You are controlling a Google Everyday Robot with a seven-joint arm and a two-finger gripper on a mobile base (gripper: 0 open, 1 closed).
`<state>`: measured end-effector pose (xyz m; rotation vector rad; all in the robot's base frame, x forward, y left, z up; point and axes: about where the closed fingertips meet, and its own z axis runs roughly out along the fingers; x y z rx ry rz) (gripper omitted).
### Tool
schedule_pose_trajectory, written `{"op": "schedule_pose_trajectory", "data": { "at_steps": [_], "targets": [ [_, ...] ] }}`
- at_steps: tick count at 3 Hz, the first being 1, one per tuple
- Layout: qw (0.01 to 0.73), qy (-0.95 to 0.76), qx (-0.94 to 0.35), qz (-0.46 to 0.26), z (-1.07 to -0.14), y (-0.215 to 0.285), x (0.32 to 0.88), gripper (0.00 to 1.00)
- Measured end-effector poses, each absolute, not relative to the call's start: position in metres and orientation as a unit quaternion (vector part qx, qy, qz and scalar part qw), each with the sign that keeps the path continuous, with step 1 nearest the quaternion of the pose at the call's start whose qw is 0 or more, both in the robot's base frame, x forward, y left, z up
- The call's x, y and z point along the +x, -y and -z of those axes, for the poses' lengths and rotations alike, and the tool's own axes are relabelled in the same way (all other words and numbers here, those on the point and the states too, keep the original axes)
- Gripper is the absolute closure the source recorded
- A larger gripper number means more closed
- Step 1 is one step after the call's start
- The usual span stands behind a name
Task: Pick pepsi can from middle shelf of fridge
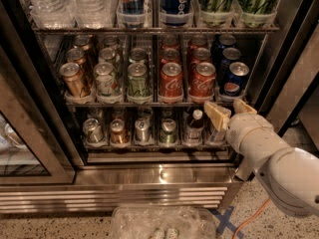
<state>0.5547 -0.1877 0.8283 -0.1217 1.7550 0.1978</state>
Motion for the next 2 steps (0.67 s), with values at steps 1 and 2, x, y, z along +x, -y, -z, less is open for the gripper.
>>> {"op": "schedule_pose_trajectory", "data": {
  "at_steps": [1,2],
  "targets": [
    [0.651,-0.753,-0.051,-0.082,-0.827,0.19,0.568,0.34],
    [0.666,-0.741,-0.049,-0.076,-0.828,0.194,0.579,0.34]
  ]
}}
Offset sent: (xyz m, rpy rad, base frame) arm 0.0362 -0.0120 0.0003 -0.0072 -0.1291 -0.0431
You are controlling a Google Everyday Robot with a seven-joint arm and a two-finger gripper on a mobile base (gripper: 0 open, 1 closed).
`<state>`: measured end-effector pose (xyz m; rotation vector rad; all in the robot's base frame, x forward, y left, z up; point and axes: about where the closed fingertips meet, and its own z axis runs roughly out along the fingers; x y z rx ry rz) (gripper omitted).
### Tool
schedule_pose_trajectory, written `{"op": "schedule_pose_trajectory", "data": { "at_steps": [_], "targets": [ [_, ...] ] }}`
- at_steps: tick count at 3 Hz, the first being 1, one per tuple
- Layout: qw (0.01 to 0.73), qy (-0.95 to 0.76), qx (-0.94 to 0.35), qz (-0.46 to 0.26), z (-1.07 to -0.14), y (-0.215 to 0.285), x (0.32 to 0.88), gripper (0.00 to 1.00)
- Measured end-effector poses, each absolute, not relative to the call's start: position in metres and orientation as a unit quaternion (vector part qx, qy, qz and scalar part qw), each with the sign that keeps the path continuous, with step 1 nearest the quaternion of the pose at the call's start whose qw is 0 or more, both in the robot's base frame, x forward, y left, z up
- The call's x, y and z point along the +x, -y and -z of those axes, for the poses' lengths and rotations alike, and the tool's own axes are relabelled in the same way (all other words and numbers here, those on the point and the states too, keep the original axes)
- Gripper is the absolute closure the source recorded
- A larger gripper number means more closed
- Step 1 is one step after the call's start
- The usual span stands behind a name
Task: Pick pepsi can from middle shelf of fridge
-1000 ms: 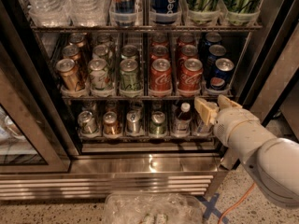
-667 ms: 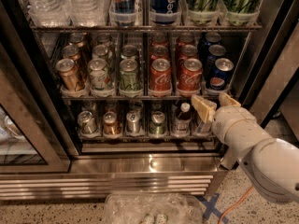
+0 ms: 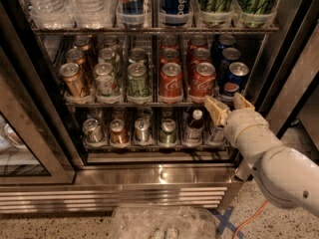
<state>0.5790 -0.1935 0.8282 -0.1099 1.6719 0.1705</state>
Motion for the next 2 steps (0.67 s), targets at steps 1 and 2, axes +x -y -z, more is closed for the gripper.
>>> {"op": "schedule_pose_trajectory", "data": {
  "at_steps": [1,2],
  "targets": [
    [0.677,-0.732,-0.043,-0.065,-0.831,0.202,0.586,0.35],
    [0.687,-0.723,-0.037,-0.055,-0.837,0.213,0.592,0.35]
  ]
}}
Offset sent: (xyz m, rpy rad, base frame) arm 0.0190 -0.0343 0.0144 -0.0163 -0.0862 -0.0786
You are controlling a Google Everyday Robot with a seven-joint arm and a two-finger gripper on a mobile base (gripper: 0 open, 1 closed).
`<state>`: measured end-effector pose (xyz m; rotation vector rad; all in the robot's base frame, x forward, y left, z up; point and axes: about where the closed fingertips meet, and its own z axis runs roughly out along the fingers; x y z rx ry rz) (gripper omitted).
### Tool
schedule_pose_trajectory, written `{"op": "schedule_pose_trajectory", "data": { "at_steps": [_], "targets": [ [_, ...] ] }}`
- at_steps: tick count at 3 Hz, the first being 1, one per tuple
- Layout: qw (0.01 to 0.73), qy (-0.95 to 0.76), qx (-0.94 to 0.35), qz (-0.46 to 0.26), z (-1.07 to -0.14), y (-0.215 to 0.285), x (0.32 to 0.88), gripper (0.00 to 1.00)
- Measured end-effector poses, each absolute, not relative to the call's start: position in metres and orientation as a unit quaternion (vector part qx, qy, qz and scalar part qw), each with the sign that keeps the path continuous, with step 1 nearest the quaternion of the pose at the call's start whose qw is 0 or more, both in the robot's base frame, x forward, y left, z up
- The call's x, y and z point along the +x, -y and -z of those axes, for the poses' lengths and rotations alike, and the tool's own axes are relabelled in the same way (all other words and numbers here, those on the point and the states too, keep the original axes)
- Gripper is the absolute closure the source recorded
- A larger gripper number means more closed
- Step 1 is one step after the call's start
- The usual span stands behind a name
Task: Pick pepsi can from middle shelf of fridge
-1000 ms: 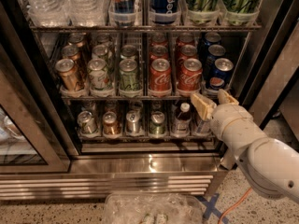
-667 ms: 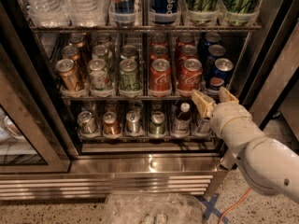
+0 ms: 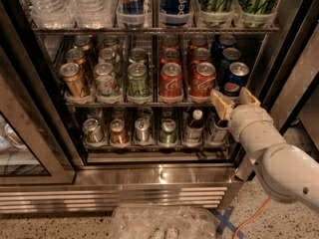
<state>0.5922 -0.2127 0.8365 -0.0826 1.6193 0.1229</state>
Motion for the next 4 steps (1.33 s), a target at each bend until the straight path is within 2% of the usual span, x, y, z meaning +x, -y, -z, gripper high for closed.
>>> {"op": "schedule_pose_trajectory", "data": {
  "at_steps": [4],
  "targets": [
    [0.702,-0.711,-0.017,-0.045,-0.84,0.236,0.64,0.35]
  ]
}}
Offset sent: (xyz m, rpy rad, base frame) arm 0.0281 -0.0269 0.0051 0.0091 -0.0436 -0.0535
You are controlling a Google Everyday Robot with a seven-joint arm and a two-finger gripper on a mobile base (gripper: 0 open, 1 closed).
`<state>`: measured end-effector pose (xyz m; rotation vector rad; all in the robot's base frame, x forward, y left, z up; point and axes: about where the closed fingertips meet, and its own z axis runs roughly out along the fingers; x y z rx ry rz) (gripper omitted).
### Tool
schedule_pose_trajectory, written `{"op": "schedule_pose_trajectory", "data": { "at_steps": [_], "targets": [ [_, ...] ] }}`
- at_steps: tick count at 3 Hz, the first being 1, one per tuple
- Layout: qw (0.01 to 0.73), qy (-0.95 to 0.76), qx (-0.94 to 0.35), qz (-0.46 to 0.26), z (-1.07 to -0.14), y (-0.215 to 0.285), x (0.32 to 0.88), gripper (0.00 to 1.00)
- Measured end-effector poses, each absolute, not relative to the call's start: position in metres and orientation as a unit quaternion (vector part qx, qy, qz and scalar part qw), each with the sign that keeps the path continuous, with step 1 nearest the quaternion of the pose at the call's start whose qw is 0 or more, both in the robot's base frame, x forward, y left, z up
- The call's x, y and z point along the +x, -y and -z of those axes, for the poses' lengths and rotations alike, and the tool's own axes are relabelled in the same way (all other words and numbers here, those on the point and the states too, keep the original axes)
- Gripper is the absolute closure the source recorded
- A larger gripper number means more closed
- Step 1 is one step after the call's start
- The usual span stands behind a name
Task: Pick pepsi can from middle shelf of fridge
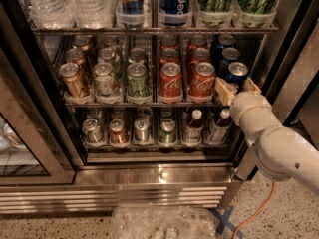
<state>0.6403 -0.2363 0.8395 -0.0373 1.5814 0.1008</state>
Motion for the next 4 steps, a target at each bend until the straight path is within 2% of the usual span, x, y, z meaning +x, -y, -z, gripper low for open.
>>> {"op": "schedule_pose_trajectory", "data": {
  "at_steps": [2,3,4],
  "targets": [
    [0.706,-0.707,-0.012,-0.042,-0.844,0.242,0.663,0.34],
    [0.706,-0.707,-0.012,-0.042,-0.844,0.242,0.663,0.53],
    [0.706,-0.707,-0.012,-0.042,-0.844,0.242,0.663,0.76]
  ]
}}
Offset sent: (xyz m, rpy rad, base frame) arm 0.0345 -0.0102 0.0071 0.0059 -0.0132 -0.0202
